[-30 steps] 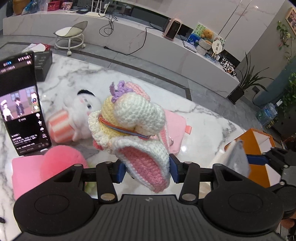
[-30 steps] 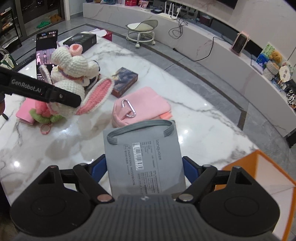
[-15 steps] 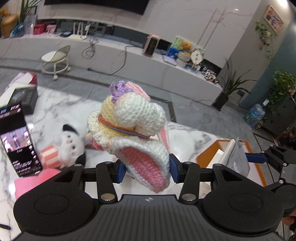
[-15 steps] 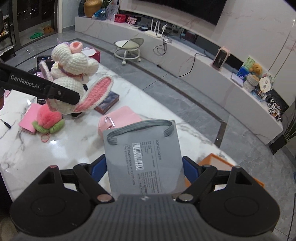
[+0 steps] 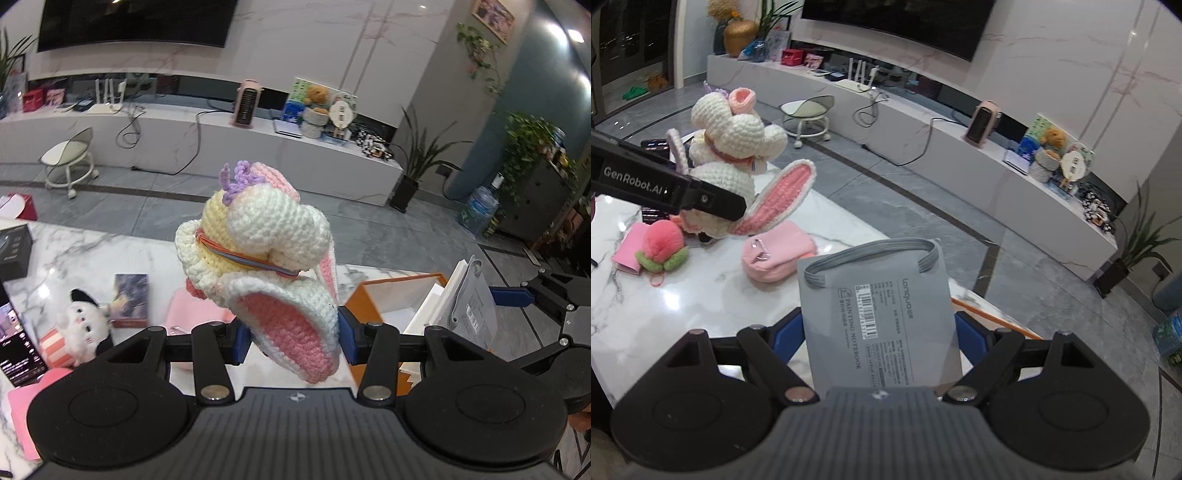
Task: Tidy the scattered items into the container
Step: 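Lift the bunny and grey package and carry them toward the orange box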
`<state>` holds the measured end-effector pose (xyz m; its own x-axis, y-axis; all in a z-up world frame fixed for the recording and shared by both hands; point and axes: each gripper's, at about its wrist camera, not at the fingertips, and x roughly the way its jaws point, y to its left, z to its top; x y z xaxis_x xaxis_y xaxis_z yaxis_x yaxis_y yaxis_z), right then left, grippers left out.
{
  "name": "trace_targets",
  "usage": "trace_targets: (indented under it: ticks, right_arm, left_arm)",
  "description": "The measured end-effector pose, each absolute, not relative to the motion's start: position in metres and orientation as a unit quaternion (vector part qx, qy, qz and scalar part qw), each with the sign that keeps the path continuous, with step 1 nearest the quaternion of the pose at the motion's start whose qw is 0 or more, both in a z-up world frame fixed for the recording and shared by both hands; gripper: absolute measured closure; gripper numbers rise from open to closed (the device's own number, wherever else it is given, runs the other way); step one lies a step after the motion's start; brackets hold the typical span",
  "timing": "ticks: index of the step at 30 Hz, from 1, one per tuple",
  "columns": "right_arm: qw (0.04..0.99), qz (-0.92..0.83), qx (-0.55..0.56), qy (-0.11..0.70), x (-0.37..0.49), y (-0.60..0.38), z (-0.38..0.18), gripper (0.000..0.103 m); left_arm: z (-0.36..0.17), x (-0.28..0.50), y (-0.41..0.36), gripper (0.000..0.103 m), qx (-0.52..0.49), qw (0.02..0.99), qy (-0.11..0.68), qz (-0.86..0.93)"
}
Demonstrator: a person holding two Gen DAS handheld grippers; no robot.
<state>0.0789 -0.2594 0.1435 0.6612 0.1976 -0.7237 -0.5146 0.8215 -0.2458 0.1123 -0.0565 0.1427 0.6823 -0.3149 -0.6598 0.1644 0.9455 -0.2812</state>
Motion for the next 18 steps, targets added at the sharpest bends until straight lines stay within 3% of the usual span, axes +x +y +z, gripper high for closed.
trace_targets:
  ticks: [18]
  right_arm:
    - [0.903, 0.144, -0.199, 0.352, 0.058, -0.355, 0.165, 0.017]
  left_arm:
    - [0.157, 0.116, -0.154, 0.049, -0.053, 0.907, 0.373, -0.188]
